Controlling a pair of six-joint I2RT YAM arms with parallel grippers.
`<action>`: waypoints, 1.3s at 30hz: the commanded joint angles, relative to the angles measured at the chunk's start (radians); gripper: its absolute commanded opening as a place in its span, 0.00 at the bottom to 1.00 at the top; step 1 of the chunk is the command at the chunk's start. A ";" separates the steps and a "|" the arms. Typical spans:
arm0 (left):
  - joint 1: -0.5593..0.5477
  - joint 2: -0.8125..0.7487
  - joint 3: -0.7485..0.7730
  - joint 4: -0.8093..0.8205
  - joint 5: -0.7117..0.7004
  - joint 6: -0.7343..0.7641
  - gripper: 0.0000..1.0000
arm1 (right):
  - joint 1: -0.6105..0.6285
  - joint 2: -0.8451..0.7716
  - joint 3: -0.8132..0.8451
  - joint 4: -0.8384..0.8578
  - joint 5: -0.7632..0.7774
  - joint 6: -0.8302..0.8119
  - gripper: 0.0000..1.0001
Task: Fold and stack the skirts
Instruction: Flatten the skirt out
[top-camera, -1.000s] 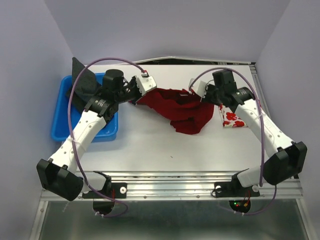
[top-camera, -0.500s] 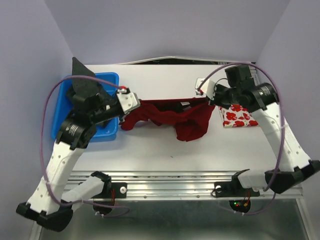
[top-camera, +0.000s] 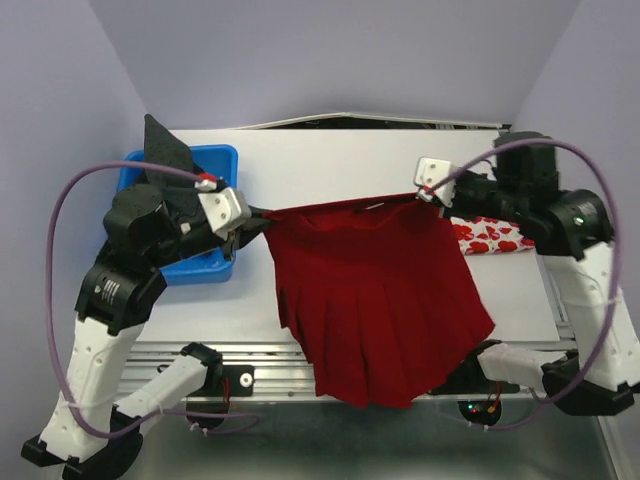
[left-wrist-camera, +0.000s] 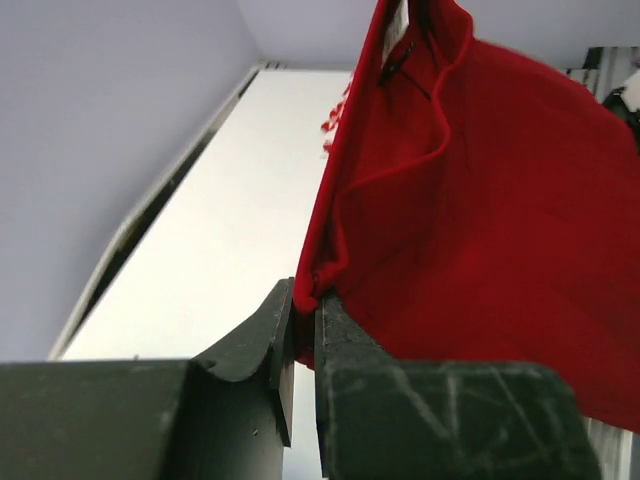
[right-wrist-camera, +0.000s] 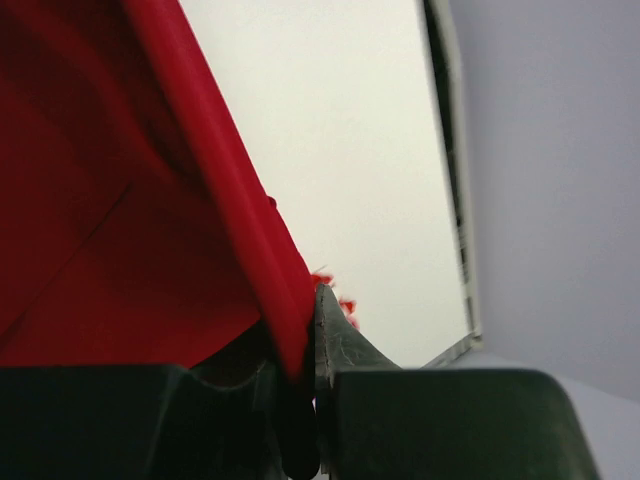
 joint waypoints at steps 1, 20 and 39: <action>0.035 0.100 -0.031 0.082 -0.303 -0.139 0.00 | -0.056 0.070 -0.274 0.187 0.390 -0.081 0.01; 0.097 0.740 0.239 0.125 -0.575 -0.219 0.57 | -0.065 0.805 0.236 0.257 0.382 0.279 0.89; 0.097 0.927 0.059 0.101 -0.369 -0.200 0.45 | -0.125 1.097 0.176 0.240 0.142 0.600 0.61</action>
